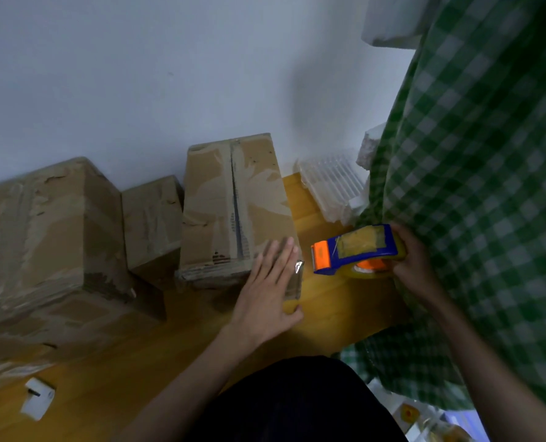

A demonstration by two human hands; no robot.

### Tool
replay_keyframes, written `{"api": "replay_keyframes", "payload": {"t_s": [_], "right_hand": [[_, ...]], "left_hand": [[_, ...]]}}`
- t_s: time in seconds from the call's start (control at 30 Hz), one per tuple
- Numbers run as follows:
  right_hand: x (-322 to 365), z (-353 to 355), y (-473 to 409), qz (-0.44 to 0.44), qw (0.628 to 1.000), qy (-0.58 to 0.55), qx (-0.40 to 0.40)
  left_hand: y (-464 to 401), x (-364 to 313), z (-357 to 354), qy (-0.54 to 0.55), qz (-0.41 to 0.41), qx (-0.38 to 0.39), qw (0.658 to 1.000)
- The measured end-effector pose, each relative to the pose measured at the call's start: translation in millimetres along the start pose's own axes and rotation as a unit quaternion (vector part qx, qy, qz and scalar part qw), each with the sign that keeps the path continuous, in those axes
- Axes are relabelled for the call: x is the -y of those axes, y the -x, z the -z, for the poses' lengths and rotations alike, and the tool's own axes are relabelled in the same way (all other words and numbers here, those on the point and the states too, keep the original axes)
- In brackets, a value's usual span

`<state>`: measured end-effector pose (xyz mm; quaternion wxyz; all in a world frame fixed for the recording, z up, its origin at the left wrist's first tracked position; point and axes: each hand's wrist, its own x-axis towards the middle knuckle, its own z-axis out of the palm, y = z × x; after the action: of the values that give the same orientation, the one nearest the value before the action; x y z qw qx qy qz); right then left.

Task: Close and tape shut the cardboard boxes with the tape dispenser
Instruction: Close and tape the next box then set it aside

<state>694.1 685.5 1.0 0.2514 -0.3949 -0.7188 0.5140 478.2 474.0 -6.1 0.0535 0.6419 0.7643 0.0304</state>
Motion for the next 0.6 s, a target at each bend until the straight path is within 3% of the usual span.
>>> {"api": "replay_keyframes", "payload": {"t_s": [0.13,0.37,0.6], "right_hand": [[18,5,2,0.032,0.999,0.026,0.002],[32,10,13,0.058,0.997,0.036,0.024],[2,18,17,-0.036,0.999,0.013,-0.001]], "left_hand": [[-1,7,-16,-0.039,-0.005,0.007,0.999],[12,33,-12,-0.013,-0.035,0.008,0.999],[16,34,-10,0.002,-0.037,0.006,0.999]]}}
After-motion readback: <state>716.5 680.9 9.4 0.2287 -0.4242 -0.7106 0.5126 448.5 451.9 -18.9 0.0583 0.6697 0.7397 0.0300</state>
